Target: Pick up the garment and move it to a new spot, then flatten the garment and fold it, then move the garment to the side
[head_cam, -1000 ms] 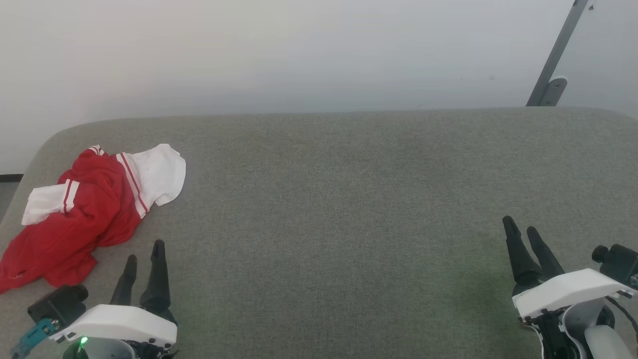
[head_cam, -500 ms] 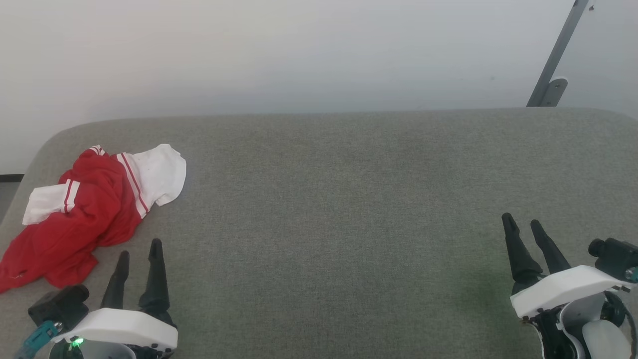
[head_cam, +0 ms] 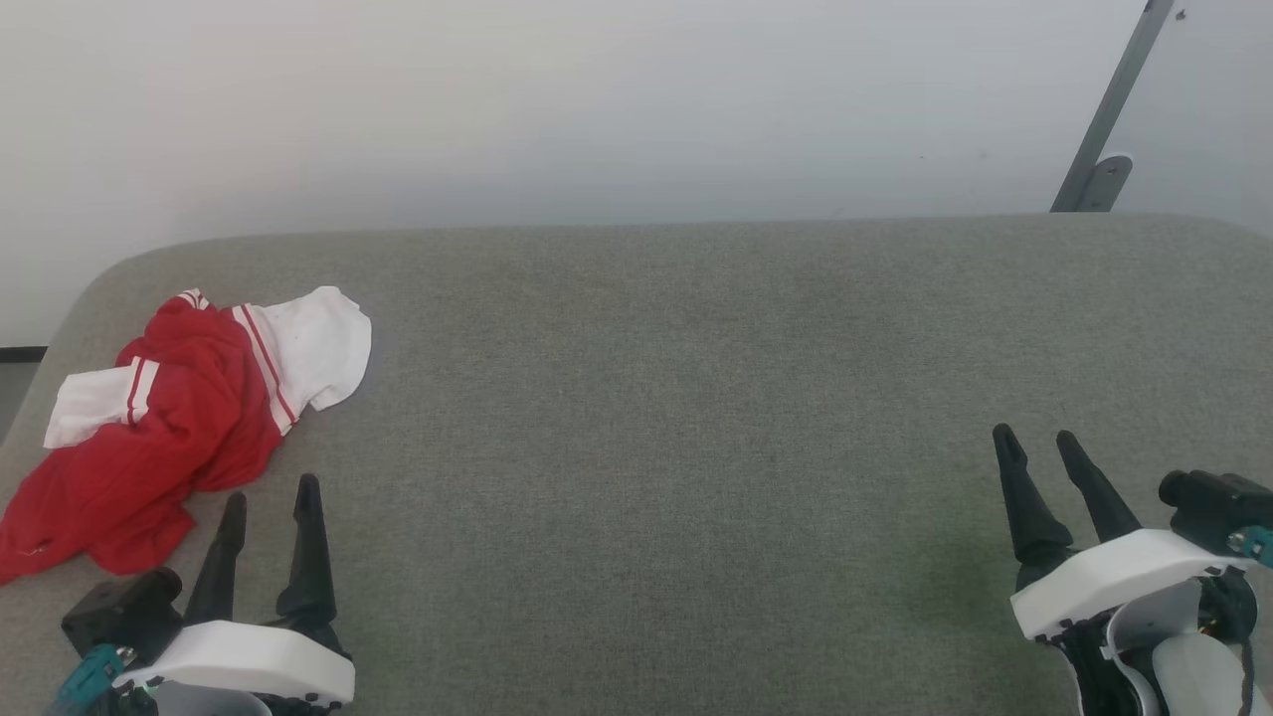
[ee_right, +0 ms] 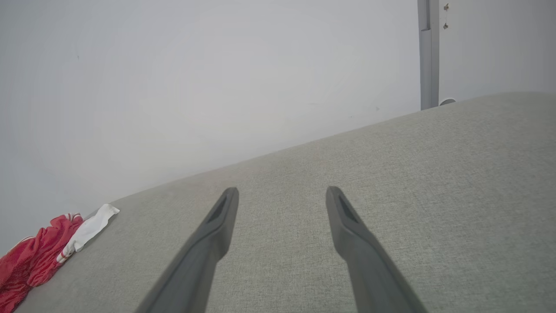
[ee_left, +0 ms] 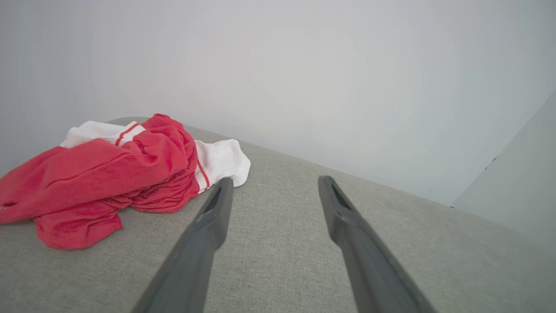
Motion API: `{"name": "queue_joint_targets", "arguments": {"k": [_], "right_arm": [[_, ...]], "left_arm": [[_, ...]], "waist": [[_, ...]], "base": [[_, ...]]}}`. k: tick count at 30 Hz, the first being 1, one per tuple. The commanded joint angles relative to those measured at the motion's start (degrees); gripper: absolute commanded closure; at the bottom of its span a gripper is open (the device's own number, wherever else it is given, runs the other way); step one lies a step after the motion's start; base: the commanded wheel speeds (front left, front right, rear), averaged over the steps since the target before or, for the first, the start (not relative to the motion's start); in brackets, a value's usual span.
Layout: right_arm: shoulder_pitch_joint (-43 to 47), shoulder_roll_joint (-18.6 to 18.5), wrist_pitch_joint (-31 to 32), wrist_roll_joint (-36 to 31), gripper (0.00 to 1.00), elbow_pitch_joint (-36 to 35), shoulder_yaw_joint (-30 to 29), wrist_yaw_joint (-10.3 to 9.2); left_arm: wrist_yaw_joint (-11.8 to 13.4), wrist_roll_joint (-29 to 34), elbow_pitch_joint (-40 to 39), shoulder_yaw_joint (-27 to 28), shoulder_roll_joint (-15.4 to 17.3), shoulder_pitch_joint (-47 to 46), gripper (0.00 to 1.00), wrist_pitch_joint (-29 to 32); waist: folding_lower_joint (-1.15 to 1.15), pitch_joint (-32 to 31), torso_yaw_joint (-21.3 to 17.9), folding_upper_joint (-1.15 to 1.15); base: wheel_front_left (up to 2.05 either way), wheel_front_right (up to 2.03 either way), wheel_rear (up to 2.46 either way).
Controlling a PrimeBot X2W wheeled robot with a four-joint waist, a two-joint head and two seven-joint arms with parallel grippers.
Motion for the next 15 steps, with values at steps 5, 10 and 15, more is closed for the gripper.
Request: {"name": "queue_joint_targets", "arguments": {"k": [5,10,15], "right_arm": [[-1.04,-0.46,-1.00,-2.55,0.00,-0.28,0.38,0.01],[-1.12,-0.72,-1.58,-4.45,0.00,-0.15,0.72,0.01],[-1.20,-1.01,-2.08,-6.44,0.00,-0.12,0.99,0.01]], "left_arm": [[0.24,3.03,-0.67,0.05,0.56,0.39,0.00,-1.04],[0.35,5.01,-0.91,-0.10,0.73,0.63,0.00,-1.60],[0.42,6.89,-1.16,-0.26,0.98,0.82,0.00,-2.16]], "waist": [[0.00,-0.02,-0.08,0.00],[0.00,0.07,-0.16,0.00],[0.00,0.22,-0.20,0.00]], "base": [[0.00,0.00,0.00],[0.00,0.00,0.00],[0.00,0.00,0.00]]}}
